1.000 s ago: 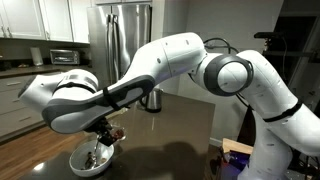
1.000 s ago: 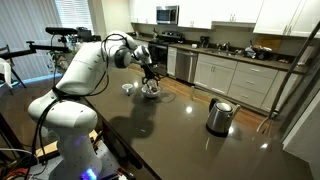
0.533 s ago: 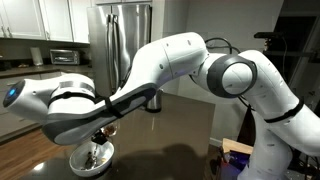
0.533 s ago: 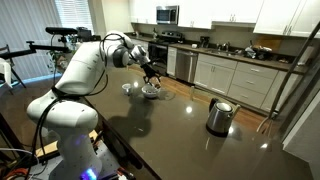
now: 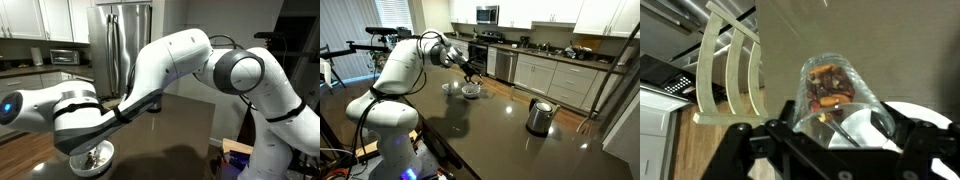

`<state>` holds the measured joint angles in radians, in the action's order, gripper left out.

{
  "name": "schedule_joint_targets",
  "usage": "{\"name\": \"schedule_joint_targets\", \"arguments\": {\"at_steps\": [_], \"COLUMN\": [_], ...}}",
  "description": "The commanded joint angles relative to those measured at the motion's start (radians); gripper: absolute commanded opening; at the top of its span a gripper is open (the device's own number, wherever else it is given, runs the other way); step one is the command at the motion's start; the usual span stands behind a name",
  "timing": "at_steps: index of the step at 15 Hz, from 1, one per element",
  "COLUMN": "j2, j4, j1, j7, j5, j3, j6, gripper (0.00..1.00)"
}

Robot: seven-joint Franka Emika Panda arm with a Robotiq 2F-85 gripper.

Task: Pour the contents in the cup into the bowl

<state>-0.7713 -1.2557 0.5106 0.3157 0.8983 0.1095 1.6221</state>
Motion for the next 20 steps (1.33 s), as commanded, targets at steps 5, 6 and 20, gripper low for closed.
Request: {"name": "schedule_joint_targets", "arguments": {"at_steps": [5,6,20], "j2": [0.163,0.179,0.285], "j4": [-0.223,-0.241,-0.423], "j1": [0.002,-0.027,-0.044], "j7": [-0.072,-0.075,-0.112], "j5": [0.076,0.078,0.163], "j3": [0.001,0.041,0.123], "j6": [0.047,0.03,0.096], "gripper": [0.55,0.55,0.55]}}
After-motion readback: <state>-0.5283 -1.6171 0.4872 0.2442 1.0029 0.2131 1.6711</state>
